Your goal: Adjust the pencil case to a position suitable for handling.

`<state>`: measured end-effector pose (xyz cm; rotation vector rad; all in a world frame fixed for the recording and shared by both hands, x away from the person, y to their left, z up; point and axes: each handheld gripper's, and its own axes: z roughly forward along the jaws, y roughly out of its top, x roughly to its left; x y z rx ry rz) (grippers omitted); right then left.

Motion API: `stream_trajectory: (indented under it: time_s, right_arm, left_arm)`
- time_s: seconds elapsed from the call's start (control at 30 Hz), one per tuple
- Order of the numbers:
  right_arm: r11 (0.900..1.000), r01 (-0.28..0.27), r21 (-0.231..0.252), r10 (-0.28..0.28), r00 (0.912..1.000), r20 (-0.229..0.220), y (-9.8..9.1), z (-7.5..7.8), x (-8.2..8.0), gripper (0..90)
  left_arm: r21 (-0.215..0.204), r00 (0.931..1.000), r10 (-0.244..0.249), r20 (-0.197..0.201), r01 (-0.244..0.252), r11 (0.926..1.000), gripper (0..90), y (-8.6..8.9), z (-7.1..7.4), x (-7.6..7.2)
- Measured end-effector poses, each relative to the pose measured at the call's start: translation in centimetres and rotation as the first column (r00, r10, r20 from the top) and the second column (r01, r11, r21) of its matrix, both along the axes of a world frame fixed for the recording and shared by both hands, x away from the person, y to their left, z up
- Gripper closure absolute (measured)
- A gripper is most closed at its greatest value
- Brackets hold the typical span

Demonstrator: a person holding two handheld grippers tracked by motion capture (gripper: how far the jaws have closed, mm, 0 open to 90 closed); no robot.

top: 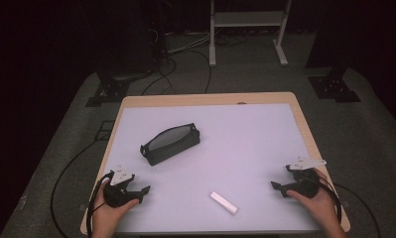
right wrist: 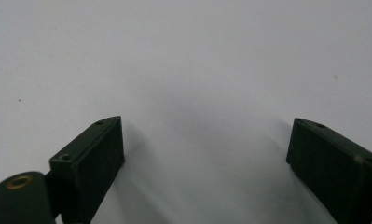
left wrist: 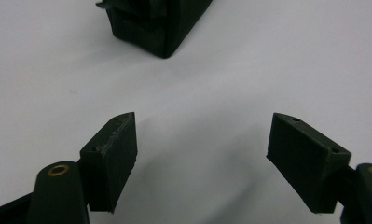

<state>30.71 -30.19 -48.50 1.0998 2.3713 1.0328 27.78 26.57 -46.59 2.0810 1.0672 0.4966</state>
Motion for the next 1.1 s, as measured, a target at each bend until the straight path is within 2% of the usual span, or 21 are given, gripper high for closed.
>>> stream_trajectory:
  time_s: [0.03, 0.3, 0.53, 0.67, 1.1]
  right_arm:
    - [1.0, 0.0, 0.0, 0.0, 1.0, 0.0, 0.0, 0.0, 0.0, 10.0]
    - [1.0, 0.0, 0.0, 0.0, 1.0, 0.0, 0.0, 0.0, 0.0, 10.0]
    - [1.0, 0.0, 0.0, 0.0, 1.0, 0.0, 0.0, 0.0, 0.0, 10.1]
    - [1.0, 0.0, 0.0, 0.0, 1.0, 0.0, 0.0, 0.0, 0.0, 10.0]
    - [1.0, 0.0, 0.0, 0.0, 1.0, 0.0, 0.0, 0.0, 0.0, 10.1]
  left_arm:
    - [-0.011, 1.0, 0.001, 0.005, -0.001, 0.9999, 25.2, 0.0, 0.1, 0.0]
    - [-0.02, 0.9997, -0.005, 0.023, 0.006, 0.9998, 35.3, -0.1, 1.5, 0.5]
    - [-0.02, 0.9992, -0.027, 0.029, 0.028, 0.9994, 38.1, -0.6, 2.3, 1.1]
    - [-0.037, 0.999, -0.03, 0.032, 0.031, 0.9988, 39.3, -0.9, 2.5, 1.6]
    - [-0.049, 0.9967, -0.044, 0.068, 0.047, 0.9977, 41.7, -1.1, 4.4, 2.9]
